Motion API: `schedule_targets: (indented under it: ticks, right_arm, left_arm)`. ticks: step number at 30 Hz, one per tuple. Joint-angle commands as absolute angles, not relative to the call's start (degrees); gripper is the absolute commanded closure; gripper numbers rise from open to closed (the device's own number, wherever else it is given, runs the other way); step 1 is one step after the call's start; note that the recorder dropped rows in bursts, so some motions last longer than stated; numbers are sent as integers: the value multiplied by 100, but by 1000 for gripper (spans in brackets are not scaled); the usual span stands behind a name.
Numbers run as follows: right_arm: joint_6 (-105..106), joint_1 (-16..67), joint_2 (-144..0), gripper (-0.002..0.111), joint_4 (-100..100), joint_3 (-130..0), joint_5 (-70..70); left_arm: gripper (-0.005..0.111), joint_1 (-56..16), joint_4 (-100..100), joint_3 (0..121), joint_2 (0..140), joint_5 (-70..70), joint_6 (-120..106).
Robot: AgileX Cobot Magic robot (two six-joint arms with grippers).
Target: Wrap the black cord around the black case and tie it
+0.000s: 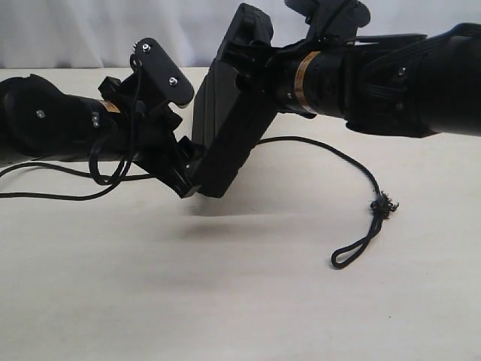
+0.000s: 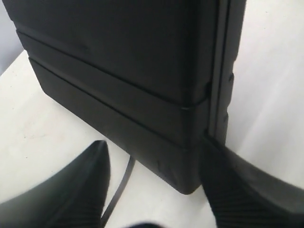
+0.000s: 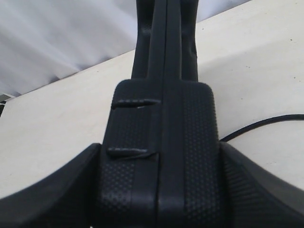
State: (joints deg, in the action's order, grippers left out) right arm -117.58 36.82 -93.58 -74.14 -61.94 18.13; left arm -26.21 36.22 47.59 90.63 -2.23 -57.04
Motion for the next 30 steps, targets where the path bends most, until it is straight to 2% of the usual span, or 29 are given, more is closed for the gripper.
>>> schedule_targets:
  ticks: [1, 3, 4, 11, 16, 30]
  right_arm:
    - [-11815, 3665, -9312, 104, -7402, -6298, 1959]
    - [-11825, 3665, -9312, 104, -7402, -6298, 1958]
    - [-11825, 3665, -9312, 104, -7402, -6298, 1958]
    - [-12095, 3665, -9312, 104, -6988, -6298, 1942]
    - [-12095, 3665, -9312, 104, -6091, -6298, 1755]
    - [-12084, 3665, -9299, 104, -5427, -6298, 1350]
  left_arm:
    - [26, -2671, 3657, 4757, 9067, -309, -5689]
    - [12, -2671, 3668, 4757, 9067, -268, -5689]
    - [10, -2671, 3668, 4757, 9067, -268, -5689]
    - [10, -2766, 3717, 4757, 9748, 375, -5678]
    - [10, -3348, 3707, 4757, 9843, 1798, -5666]
    - [10, -3339, 3496, 4757, 10506, 2858, -5666]
